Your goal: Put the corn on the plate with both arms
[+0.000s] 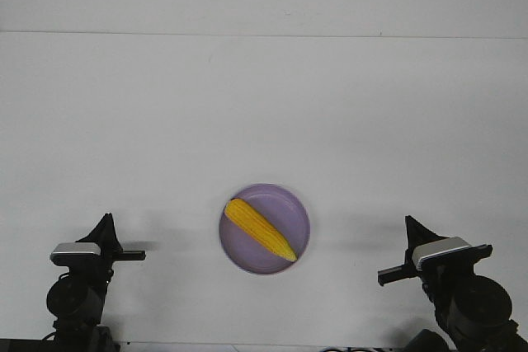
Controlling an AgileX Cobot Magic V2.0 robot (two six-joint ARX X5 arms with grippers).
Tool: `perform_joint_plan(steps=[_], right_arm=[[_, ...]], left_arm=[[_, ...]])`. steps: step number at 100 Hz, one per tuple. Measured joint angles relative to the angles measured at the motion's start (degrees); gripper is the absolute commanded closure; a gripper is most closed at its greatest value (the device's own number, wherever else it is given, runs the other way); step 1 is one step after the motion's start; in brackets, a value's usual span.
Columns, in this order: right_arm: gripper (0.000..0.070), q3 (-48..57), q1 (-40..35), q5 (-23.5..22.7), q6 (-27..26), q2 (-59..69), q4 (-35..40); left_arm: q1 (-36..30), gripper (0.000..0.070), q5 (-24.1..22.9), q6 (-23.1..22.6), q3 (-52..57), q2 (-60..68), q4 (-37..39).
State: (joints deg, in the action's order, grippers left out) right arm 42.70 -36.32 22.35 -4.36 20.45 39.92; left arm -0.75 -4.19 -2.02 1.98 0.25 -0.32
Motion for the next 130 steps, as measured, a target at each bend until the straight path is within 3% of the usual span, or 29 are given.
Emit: perform_joint_plan(steps=[44,55,64,78,89,103,119,130], right_arm=[[0.0695,-0.02,0.11,0.07,0.17,0.0,0.0],[0.0695,-0.96,4.09,-0.55,1.6,-0.31,-3.06],[0.0695,-5.79,11.67,-5.4,2.82,-3.26,-10.78],[0.0695,-19.3,26.56,-19.58,4.61,-11.15,-24.46],[0.0695,-30.01,36.3,-26.6,4.55,-17.18,-30.18],[0.0695,-37.75,41.22,-28.06,4.48,-20.15,-30.64],[0.0695,-41.33,41.57,-28.17,5.03,-20.24,-34.49],[0.0695,-41.79,41.57,-28.17,5.64,-20.24,-32.61]], left_arm=[[0.0,0.0688,0.0,0.0,0.0,0.0,-0.02],[0.0,0.0688,0.0,0.0,0.0,0.0,-0.04],[0.0,0.0688,0.0,0.0,0.0,0.0,-0.07],[0.0,0.0688,0.0,0.0,0.0,0.0,-0.07],[0.0,0.0688,0.0,0.0,0.0,0.0,-0.07],[0.0,0.0688,0.0,0.0,0.0,0.0,-0.09],[0.0,0.0688,0.0,0.0,0.0,0.0,-0.11],[0.0,0.0688,0.0,0.0,0.0,0.0,-0.11]])
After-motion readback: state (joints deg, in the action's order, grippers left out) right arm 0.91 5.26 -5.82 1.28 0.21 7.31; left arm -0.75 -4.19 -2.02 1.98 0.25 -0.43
